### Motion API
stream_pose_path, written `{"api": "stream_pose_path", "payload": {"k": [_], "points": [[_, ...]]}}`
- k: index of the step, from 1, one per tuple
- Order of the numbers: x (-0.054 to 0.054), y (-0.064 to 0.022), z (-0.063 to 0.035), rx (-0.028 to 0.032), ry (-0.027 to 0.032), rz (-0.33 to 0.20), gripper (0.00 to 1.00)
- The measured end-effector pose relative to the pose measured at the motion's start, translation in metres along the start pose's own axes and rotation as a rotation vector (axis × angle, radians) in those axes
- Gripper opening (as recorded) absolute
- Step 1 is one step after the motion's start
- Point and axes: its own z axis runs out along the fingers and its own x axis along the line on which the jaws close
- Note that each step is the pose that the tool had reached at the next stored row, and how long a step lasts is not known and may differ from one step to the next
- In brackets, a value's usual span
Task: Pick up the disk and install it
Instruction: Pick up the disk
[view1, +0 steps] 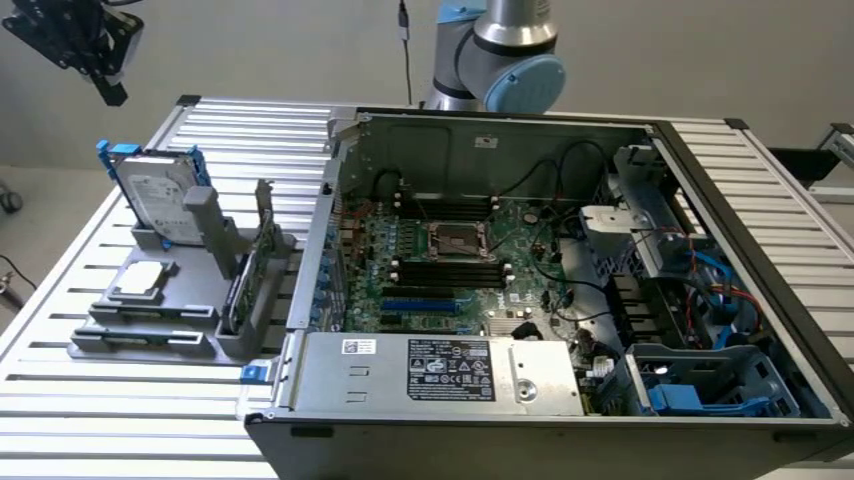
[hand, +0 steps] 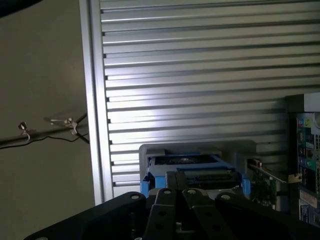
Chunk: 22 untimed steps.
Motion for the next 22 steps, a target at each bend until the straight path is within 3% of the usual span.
{"api": "stream_pose_path", "payload": {"k": [2, 4, 11, 16, 22], "points": [[0.0, -0.0009, 0.0005, 0.0011, 0.003, -0.004, 0.11], [0.0001, -0.0013, 0.0009, 0.0053, 0.0115, -0.01, 0.11], [0.0, -0.0015, 0.0017, 0.025, 0.029, -0.097, 0.11], [0.0, -0.0015, 0.0023, 0.0328, 0.0349, -0.183, 0.11], [0.0, -0.0015, 0.0034, 0.0338, 0.0377, -0.293, 0.11]]}}
